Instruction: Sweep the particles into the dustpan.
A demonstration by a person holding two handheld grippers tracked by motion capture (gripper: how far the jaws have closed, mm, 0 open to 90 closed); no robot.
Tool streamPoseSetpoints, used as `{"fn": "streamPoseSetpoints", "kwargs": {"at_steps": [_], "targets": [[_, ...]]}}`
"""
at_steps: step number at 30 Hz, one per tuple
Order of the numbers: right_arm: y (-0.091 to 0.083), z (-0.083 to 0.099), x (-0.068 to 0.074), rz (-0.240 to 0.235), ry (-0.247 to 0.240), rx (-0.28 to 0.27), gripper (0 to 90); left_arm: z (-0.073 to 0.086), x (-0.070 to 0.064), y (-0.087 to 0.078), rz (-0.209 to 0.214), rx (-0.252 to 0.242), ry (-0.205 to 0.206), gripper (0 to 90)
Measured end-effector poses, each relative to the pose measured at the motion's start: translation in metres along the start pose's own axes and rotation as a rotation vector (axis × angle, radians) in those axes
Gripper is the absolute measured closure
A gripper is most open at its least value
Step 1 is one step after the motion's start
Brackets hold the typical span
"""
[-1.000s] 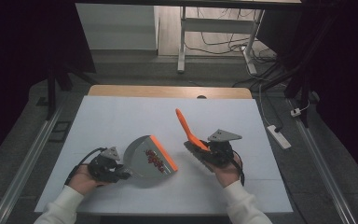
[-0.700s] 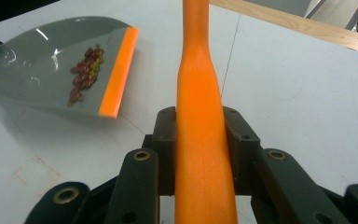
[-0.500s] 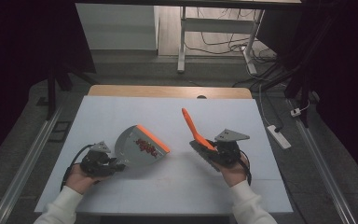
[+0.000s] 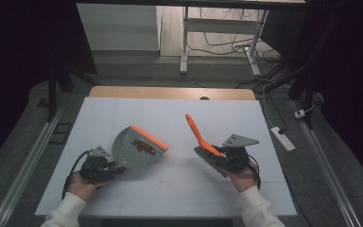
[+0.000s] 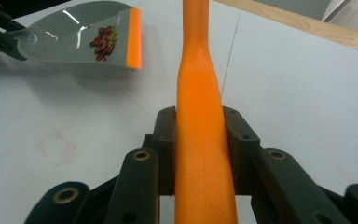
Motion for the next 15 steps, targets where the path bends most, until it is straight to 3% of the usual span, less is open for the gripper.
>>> {"fn": "streamPoseSetpoints", "kwargs": {"at_steps": [8, 15], "targets": [[-0.012, 0.013, -0.005, -0.005, -0.001, 0.013, 70.2, 0.004, -0.001, 0.003, -0.038, -0.023, -0.062, 62.2], [-0.017, 0.022, -0.011, -0.002, 0.014, 0.029, 70.2, 0.006, -0.002, 0.001, -0.066, -0.052, -0.084, 62.1]]}}
Point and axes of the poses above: each handheld gripper's, and its own axes: y roughly forward along the jaws, z roughly out of its underside, x roughly to its left, the point moved 5 cm from there along y, roughly forward along the jaws, and after that the axes turned 15 degrees about z, right-handed, at the moved point
